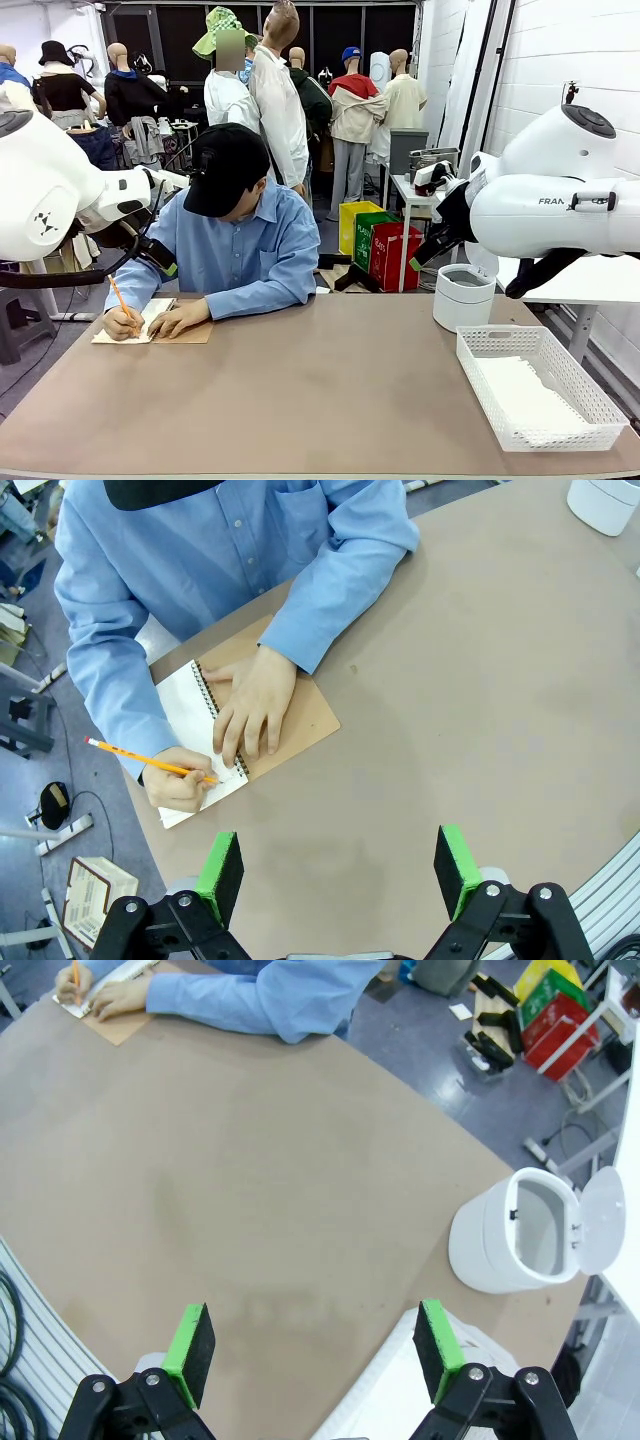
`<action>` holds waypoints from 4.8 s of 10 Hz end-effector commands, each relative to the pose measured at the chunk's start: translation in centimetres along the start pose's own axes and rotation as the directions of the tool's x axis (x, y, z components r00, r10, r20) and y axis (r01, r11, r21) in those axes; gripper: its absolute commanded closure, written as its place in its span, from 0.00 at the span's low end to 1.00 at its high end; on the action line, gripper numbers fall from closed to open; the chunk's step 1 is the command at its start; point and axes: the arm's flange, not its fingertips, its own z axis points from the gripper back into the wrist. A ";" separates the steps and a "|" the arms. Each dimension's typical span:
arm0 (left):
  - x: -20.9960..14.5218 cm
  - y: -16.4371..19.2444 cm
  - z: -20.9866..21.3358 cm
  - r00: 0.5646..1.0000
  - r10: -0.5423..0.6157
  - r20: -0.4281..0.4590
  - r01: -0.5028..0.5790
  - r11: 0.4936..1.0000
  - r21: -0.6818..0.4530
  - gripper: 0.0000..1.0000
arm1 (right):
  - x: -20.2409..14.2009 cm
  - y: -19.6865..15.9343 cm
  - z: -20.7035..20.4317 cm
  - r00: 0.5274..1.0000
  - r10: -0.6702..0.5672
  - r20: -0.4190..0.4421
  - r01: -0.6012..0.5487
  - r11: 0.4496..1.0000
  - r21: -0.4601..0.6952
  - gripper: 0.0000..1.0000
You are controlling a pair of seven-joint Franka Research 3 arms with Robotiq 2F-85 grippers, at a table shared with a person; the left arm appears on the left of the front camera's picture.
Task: Sort the paper based on its condition.
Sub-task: If a person hands you a paper, place it in the Organizing basket , and if it's crumpled, put it in the Trash can.
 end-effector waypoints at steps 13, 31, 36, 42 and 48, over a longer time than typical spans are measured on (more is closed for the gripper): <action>0.0 0.1 -0.1 1.000 0.001 -0.002 -0.001 1.000 -0.001 0.00 | 0.0 -0.2 0.1 1.000 -0.004 0.002 0.004 1.000 0.001 0.00; 0.0 0.1 -0.1 1.000 0.001 -0.002 -0.001 1.000 -0.001 0.00 | 0.0 -0.2 0.1 1.000 -0.004 0.002 0.004 1.000 0.001 0.00; 0.0 0.1 -0.1 1.000 0.001 -0.002 -0.001 1.000 -0.001 0.00 | 0.0 -0.2 0.1 1.000 -0.004 0.002 0.004 1.000 0.001 0.00; 0.0 0.1 -0.1 1.000 0.001 -0.002 -0.001 1.000 -0.001 0.00 | 0.0 -0.2 0.1 1.000 -0.004 0.002 0.004 1.000 0.001 0.00; 0.0 0.1 -0.1 1.000 0.001 -0.002 -0.001 1.000 -0.001 0.00 | 0.0 -0.2 0.1 1.000 -0.004 0.002 0.004 1.000 0.001 0.00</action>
